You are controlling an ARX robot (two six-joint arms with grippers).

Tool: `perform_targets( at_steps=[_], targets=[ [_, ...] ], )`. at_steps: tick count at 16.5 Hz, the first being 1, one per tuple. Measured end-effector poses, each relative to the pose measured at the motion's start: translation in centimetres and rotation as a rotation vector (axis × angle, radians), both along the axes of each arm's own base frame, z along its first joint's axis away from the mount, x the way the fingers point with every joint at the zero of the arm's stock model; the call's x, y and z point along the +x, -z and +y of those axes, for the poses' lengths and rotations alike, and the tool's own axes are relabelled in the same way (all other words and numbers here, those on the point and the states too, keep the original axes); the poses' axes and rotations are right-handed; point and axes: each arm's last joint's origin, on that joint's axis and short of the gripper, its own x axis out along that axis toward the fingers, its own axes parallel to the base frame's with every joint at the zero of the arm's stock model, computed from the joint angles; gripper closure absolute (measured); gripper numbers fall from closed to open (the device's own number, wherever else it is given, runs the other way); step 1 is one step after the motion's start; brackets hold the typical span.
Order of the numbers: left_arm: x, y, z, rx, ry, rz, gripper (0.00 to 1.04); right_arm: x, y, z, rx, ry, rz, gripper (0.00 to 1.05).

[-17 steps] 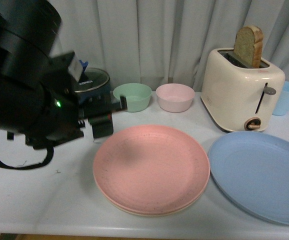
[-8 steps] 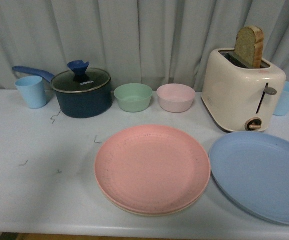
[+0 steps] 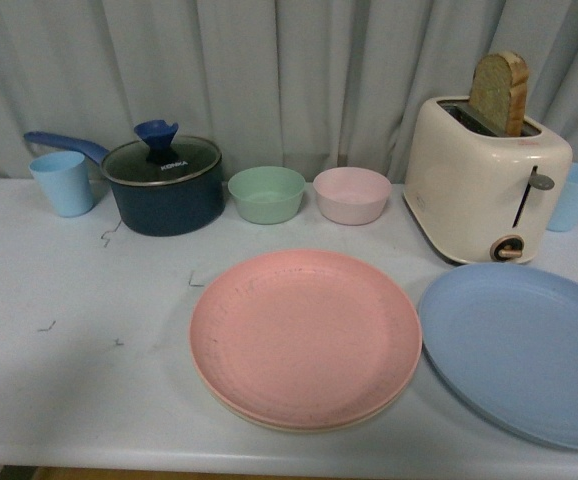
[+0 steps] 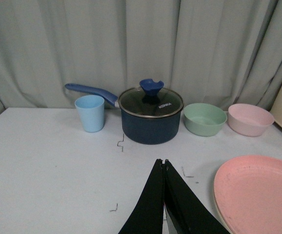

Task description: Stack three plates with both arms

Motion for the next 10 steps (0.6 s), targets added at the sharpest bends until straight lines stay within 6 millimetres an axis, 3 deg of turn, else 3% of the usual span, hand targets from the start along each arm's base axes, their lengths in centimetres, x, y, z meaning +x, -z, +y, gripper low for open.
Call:
perform_targets(
  at_steps=[3,10],
  targets=[
    [-1.2,1.1,1.0,0.002,-0.018,0.045,1.03,0.0,0.0,0.0,0.0,0.0,0.001,0.06],
    [-3.5,0.3,0.9,0.002,-0.004,0.011,1.03,0.0,0.0,0.0,0.0,0.0,0.0,0.06]
  ],
)
